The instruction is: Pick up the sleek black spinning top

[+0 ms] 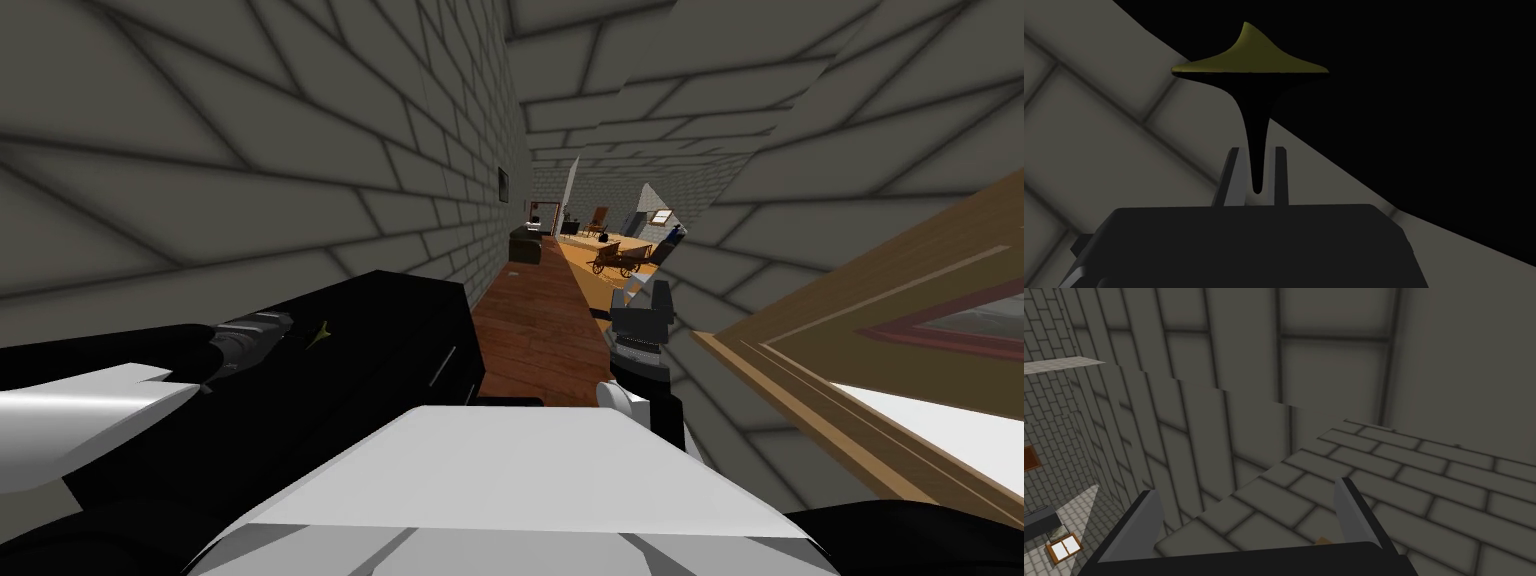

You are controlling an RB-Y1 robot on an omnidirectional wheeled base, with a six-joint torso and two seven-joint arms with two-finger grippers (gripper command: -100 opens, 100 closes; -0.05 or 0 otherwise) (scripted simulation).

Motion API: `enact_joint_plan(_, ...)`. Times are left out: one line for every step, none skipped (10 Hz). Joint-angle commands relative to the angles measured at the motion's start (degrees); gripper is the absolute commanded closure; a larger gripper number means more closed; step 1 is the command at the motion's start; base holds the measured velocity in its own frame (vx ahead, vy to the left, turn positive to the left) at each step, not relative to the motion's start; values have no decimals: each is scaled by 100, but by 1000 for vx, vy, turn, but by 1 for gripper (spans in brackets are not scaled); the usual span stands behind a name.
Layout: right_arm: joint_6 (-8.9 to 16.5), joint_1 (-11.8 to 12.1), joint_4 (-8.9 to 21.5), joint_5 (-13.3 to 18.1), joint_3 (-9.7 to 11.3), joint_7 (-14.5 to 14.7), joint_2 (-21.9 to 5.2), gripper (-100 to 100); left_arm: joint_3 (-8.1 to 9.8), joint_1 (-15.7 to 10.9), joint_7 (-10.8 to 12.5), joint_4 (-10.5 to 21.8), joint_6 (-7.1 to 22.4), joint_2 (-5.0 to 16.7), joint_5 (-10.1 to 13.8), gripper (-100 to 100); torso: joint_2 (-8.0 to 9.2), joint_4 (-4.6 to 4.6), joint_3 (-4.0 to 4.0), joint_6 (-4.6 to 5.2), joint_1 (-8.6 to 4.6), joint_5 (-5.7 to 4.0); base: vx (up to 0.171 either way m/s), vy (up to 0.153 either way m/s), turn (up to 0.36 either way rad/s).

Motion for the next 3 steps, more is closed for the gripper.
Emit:
enact_joint_plan(0, 0, 0, 0, 0, 0, 0, 0, 143, 70, 50, -166, 103, 37, 117, 100, 0, 0, 0, 0, 0, 0, -21, -21, 66)
enact_joint_plan(0, 0, 0, 0, 0, 0, 0, 0, 88, 47, 10, -77, 31, 13, 74, 100, 9, 2, 5, -4, -10, -3, -13, -15, 23)
enact_joint_plan(0, 0, 0, 0, 0, 0, 0, 0, 100, 53, 14, -89, 41, 14, 84, 0, 8, 2, 5, -1, -8, -3, 0, 0, 0)
